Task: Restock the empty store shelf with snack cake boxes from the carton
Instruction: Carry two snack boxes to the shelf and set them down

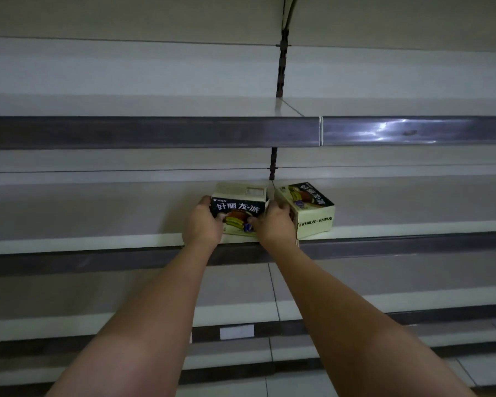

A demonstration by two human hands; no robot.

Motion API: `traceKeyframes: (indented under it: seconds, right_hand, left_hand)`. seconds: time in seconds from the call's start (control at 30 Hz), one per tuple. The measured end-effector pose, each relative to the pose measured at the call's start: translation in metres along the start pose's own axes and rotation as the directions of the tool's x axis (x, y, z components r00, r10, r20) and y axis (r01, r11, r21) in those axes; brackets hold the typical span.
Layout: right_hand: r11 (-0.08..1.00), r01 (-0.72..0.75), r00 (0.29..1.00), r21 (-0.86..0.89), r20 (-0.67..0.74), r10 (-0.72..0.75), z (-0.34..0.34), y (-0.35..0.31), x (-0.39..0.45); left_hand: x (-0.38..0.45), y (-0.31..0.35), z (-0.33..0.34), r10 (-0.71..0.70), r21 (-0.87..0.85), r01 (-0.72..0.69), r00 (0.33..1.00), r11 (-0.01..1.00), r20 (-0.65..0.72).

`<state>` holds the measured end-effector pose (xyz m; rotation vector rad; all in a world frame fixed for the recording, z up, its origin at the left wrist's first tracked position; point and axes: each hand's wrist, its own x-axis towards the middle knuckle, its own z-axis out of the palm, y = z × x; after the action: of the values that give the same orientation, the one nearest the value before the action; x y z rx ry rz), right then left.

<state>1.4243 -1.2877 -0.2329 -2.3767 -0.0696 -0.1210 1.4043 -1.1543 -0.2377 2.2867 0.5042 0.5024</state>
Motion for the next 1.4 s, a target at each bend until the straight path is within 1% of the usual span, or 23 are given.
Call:
traceKeyframes:
  seconds: [0.03, 0.07, 0.13, 0.2, 0.3, 0.4, 0.47, 0.57, 0.63, 0.73, 0.8, 0.9, 1.0, 1.07, 1.17, 1.2, 1.27, 1.33, 1.4]
  right_hand:
    - [0.986, 0.026, 0.999, -0.162, -0.023, -0.03, 0.003, 0.002, -0.001]
    - [0.968, 0.039, 0.997, -0.247, -0.048, -0.052, 0.005, 0.002, 0.001]
    - [0.967, 0.037, 0.997, -0.252, -0.061, -0.055, 0.007, -0.001, 0.01]
    - [0.987, 0.012, 0.998, -0.163, -0.054, -0.021, 0.01, -0.004, 0.025]
    - [0.999, -0.054, 0.997, -0.008, -0.058, 0.053, 0.013, -0.011, 0.042]
    - [0.991, -0.067, 0.992, 0.12, -0.098, 0.079, 0.022, -0.014, 0.055]
    - [0.972, -0.074, 0.991, 0.221, -0.09, 0.096, 0.029, -0.016, 0.063]
    - [0.943, -0.068, 0.993, 0.326, -0.067, 0.095, 0.034, -0.021, 0.072]
    - [0.911, -0.082, 0.992, 0.403, -0.053, 0.113, 0.034, -0.024, 0.078]
    - [0.885, -0.105, 0.989, 0.454, -0.048, 0.142, 0.035, -0.028, 0.087]
    - [0.88, -0.114, 0.989, 0.461, -0.026, 0.142, 0.037, -0.031, 0.089]
    - [0.857, -0.116, 0.992, 0.503, 0.011, 0.127, 0.04, -0.034, 0.09]
    - [0.867, -0.104, 0.994, 0.488, 0.029, 0.103, 0.041, -0.037, 0.091]
    - [0.885, -0.078, 0.997, 0.458, 0.041, 0.067, 0.041, -0.038, 0.092]
    - [0.918, -0.038, 0.999, 0.395, -0.009, 0.045, 0.043, -0.038, 0.089]
    - [0.93, -0.031, 0.997, 0.367, -0.049, 0.052, 0.045, -0.039, 0.087]
    - [0.954, -0.029, 0.991, 0.298, -0.118, 0.067, 0.049, -0.04, 0.082]
    - [0.982, -0.014, 0.986, 0.19, -0.159, 0.045, 0.048, -0.043, 0.075]
    - [0.993, 0.036, 0.972, 0.114, -0.233, -0.009, 0.041, -0.047, 0.066]
  left_hand:
    - [-0.001, -0.002, 0.002, 0.019, 0.057, -0.017, 0.999, 0.998, -0.041]
    - [-0.001, -0.005, 0.005, 0.041, 0.096, -0.033, 0.996, 0.995, -0.08]
    - [0.006, -0.007, 0.01, 0.093, 0.104, -0.08, 0.988, 0.991, -0.127]
    - [0.02, -0.006, 0.016, 0.121, 0.069, -0.113, 0.986, 0.991, -0.116]
    - [0.04, -0.001, 0.022, 0.101, 0.022, -0.099, 0.99, 0.995, -0.099]
    - [0.051, -0.002, 0.031, 0.059, -0.102, -0.07, 0.992, 0.992, -0.108]
    - [0.056, -0.004, 0.038, 0.054, -0.177, -0.071, 0.993, 0.982, -0.101]
    - [0.068, -0.006, 0.045, 0.059, -0.345, -0.068, 0.998, 0.936, -0.037]
    - [0.076, -0.006, 0.045, 0.046, -0.383, -0.031, 0.998, 0.923, 0.03]
    - [0.086, -0.005, 0.041, 0.017, -0.362, 0.02, 0.995, 0.932, 0.1]
    - [0.09, -0.004, 0.041, 0.036, -0.363, 0.01, 0.992, 0.932, 0.12]
    - [0.094, -0.003, 0.042, 0.072, -0.422, 0.0, 0.986, 0.907, 0.153]
    - [0.1, -0.007, 0.043, 0.096, -0.468, -0.002, 0.979, 0.884, 0.178]
    - [0.102, -0.01, 0.042, 0.119, -0.454, -0.015, 0.973, 0.891, 0.2]
    - [0.099, -0.012, 0.037, 0.148, -0.443, -0.055, 0.973, 0.895, 0.179]
    - [0.096, -0.012, 0.034, 0.137, -0.416, -0.066, 0.98, 0.907, 0.143]
    - [0.088, -0.01, 0.031, 0.098, -0.292, -0.083, 0.994, 0.953, 0.038]
    - [0.079, -0.004, 0.029, 0.098, -0.2, -0.102, 0.995, 0.974, -0.03]
    - [0.068, 0.007, 0.031, 0.114, -0.174, -0.112, 0.994, 0.978, 0.002]
